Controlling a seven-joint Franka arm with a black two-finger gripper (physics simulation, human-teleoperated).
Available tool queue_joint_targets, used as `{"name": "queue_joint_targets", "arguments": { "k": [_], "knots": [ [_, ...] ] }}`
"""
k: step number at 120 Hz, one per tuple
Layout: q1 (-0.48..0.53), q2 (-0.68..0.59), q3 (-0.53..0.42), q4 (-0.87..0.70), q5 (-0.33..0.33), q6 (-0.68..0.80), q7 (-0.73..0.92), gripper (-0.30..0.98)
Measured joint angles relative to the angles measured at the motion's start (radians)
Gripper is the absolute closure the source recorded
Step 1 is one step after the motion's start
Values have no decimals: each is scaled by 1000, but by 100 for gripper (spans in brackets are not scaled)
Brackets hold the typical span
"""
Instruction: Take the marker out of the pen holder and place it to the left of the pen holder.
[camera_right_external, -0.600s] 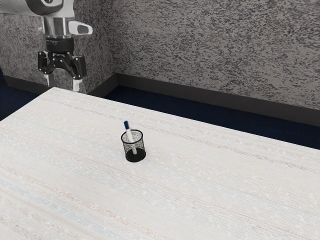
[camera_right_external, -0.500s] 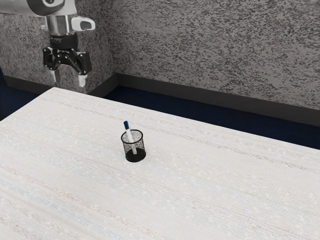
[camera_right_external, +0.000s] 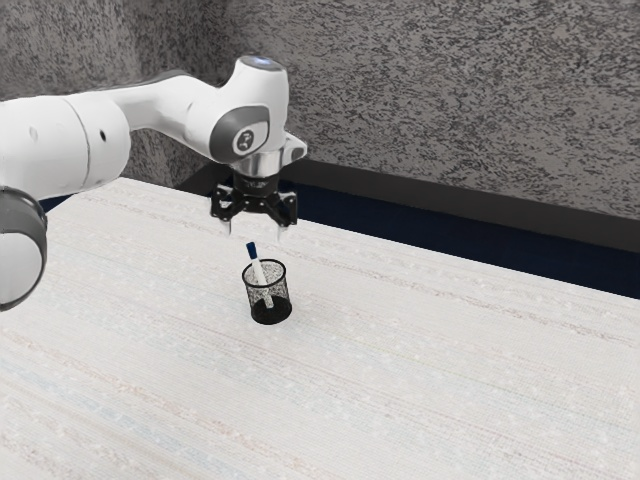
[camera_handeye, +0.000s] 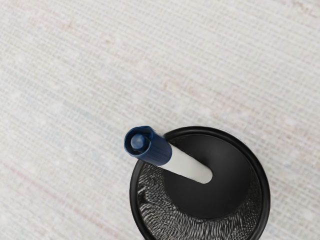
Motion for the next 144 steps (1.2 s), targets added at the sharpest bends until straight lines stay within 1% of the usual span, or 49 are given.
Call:
{"name": "queue_joint_targets", "arguments": {
  "k": [10, 22, 32, 44, 60, 70, 78, 98, 112, 124, 144],
  "knots": [
    [5, 23, 4, -5, -4, 80, -73, 0],
    [36, 35, 8, -6, -70, 166, -150, 0],
    [52, 61, 24, -7, -101, 230, -205, 0],
    [67, 95, 30, -6, -121, 289, -261, 0],
    [71, 96, 59, -22, -131, 332, -323, 2],
    [68, 83, 70, -43, -134, 320, -358, 6],
    [67, 70, 84, -39, -135, 274, -381, 9],
    [61, 65, 84, -34, -155, 197, -419, 4],
    [58, 68, 77, -35, -185, 171, -425, 5],
    [57, 74, 72, -36, -206, 158, -429, 12],
    [60, 78, 70, -36, -223, 148, -434, 29]
  ]
}}
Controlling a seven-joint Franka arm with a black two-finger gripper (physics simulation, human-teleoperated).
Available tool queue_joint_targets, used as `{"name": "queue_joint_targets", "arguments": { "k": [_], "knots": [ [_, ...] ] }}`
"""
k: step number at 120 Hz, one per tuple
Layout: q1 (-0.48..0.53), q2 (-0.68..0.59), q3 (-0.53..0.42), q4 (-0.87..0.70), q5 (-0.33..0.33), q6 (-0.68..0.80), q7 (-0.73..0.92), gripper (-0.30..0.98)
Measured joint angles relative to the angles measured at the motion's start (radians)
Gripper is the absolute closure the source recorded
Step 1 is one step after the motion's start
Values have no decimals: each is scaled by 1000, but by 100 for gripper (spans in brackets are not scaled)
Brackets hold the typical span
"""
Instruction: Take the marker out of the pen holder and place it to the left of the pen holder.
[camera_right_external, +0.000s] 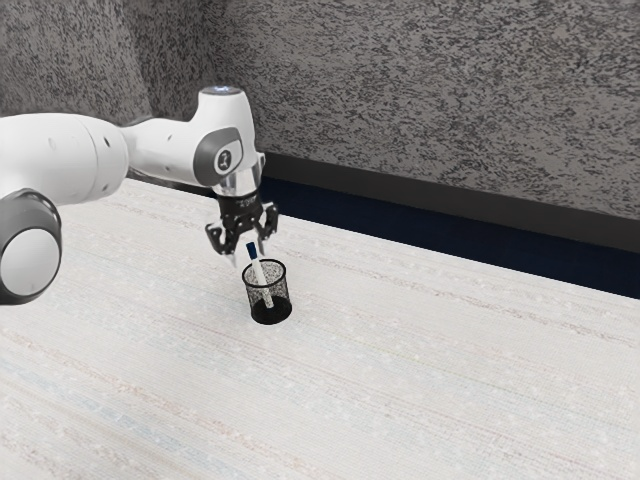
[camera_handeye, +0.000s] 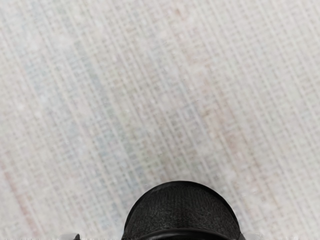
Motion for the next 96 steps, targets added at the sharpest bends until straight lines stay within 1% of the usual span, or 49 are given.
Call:
{"name": "queue_joint_targets", "arguments": {
  "k": [56, 82, 96],
  "knots": [
    [-7, 0, -3, 0, -15, -2, -9, 65],
    [-9, -9, -1, 1, -7, -5, -7, 73],
    [-19, -44, -1, -1, -4, -7, -7, 76]
  ]
}}
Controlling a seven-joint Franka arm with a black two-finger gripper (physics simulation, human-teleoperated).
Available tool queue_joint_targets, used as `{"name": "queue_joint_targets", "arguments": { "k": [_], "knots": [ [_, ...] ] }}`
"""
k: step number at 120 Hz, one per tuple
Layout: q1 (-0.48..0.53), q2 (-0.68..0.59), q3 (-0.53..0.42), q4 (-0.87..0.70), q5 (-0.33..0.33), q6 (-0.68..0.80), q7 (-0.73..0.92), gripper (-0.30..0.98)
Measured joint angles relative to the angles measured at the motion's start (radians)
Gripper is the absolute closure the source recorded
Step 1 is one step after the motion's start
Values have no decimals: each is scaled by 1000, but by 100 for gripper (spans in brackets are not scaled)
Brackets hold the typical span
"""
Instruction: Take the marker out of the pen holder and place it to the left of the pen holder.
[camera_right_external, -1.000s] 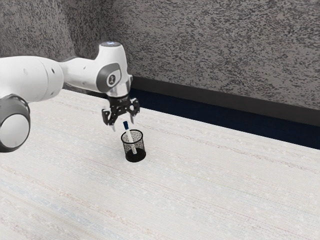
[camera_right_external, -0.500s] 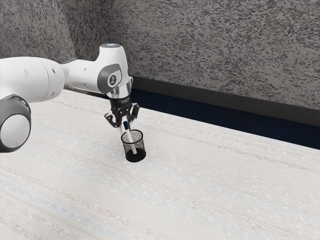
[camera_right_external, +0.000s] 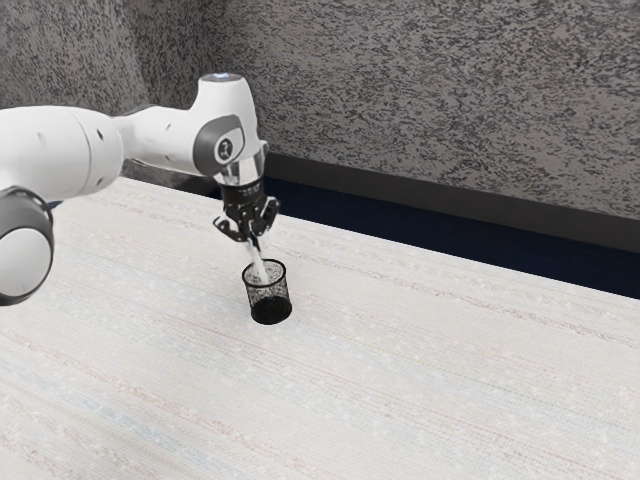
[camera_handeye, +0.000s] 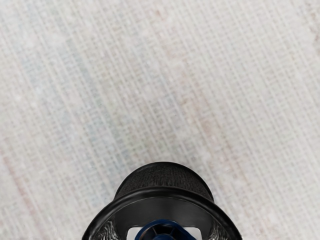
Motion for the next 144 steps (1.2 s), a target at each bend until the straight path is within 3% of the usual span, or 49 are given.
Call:
{"name": "queue_joint_targets", "arguments": {
  "k": [34, 68, 96, 144],
  "knots": [
    [4, -166, 10, -1, 18, -30, -1, 78],
    [183, -138, 1, 4, 26, -52, 11, 79],
    [274, -52, -17, -9, -114, -68, 31, 79],
    [524, 20, -204, 5, -300, -207, 61, 79]
  ]
}}
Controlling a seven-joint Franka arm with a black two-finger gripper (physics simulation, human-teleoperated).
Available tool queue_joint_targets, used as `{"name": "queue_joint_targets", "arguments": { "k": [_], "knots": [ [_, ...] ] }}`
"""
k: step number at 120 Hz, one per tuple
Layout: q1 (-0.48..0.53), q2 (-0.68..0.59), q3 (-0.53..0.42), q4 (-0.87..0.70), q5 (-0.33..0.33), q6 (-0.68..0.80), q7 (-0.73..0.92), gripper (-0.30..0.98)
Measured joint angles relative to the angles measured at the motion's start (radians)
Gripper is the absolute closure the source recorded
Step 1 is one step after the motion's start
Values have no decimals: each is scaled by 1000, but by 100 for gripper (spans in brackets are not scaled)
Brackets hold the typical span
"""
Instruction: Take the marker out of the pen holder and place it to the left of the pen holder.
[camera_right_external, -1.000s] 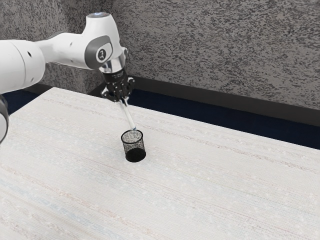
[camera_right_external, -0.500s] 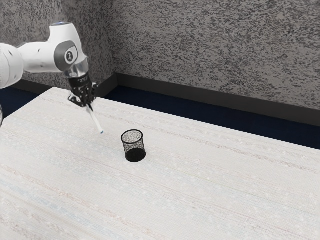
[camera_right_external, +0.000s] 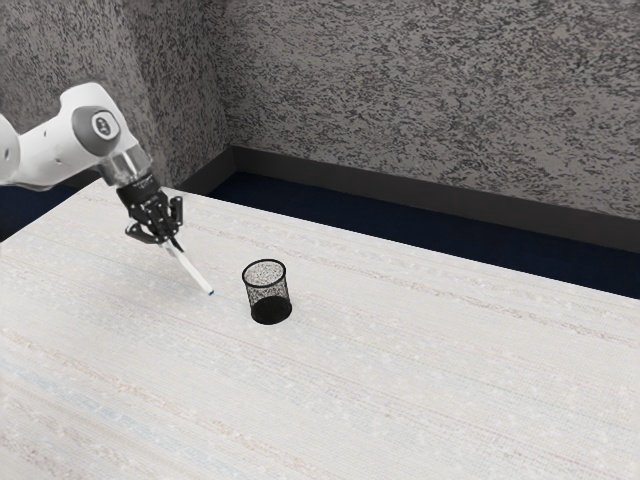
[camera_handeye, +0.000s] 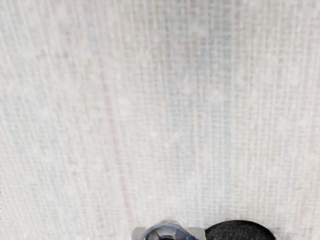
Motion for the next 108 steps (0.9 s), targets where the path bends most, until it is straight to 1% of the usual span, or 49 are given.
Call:
{"name": "queue_joint_targets", "arguments": {
  "k": [15, 36, 59, 67, 76, 82, 86, 92, 99, 104, 108],
  "knots": [
    [37, 32, -25, 4, -55, -37, 7, 79],
    [71, 51, -46, 11, -81, -62, 15, 79],
    [73, 53, -47, 12, -94, -63, 21, 38],
    [73, 53, -48, 12, -96, -63, 22, 27],
    [70, 47, -55, 12, -93, -62, 24, 19],
    [21, -11, -59, 5, -27, -62, 25, 15],
    [-27, -111, -58, -27, 26, -71, 26, 13],
    [-137, -266, -54, -58, 133, -91, 44, 10],
    [-259, -439, -14, -70, 240, -106, 132, 8],
    [-324, -511, 7, -77, 292, -116, 198, 6],
    [-368, -545, 15, -78, 319, -132, 246, 6]
  ]
}}
